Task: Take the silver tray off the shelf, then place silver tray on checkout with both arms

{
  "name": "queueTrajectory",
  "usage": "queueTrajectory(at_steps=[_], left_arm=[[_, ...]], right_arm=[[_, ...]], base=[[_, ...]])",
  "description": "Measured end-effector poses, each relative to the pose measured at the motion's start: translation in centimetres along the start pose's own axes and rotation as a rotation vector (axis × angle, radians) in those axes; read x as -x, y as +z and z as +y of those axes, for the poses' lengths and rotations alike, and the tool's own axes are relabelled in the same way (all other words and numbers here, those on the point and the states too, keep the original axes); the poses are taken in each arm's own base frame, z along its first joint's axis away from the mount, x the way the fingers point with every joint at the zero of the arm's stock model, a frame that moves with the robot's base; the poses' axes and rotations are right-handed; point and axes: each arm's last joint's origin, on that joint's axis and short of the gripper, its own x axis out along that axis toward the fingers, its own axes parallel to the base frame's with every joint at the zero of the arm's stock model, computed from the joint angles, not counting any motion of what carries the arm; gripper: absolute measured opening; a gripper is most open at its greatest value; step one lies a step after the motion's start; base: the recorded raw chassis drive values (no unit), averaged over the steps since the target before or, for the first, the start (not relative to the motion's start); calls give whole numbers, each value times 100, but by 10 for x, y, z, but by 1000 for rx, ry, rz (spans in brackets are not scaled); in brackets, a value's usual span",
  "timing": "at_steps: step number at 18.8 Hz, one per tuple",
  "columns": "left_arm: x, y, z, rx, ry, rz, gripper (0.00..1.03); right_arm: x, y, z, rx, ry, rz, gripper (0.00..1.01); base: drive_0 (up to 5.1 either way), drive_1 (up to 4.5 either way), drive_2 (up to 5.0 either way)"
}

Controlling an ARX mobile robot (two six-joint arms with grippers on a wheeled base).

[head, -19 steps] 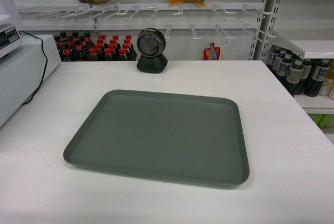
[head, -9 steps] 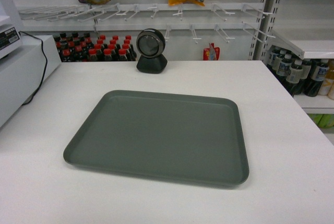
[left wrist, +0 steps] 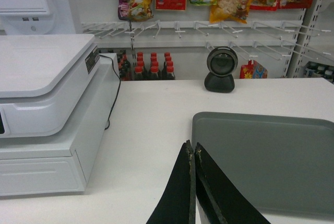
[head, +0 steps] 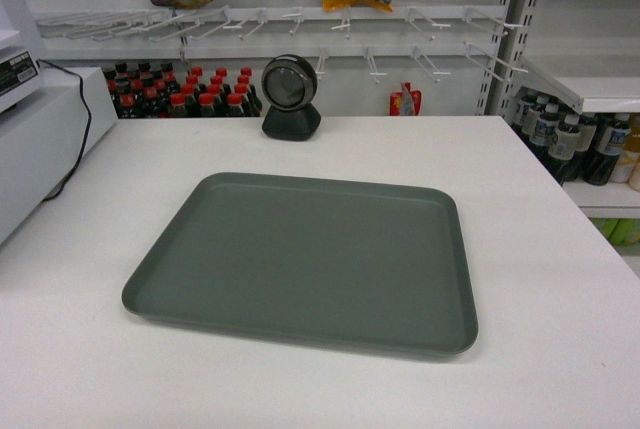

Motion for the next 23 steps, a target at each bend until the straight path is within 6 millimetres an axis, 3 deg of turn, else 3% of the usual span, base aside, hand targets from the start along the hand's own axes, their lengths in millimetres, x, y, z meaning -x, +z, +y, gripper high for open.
queueTrajectory(at_steps=[21, 23], left_arm=[[23, 2, 0, 0, 0, -11, 1], [33, -2, 0, 0, -1, 9, 1]], right_arm=[[23, 2, 0, 0, 0, -8, 2], [34, -2, 0, 0, -1, 5, 2]], base=[[0, 0, 0], [0, 0, 0]])
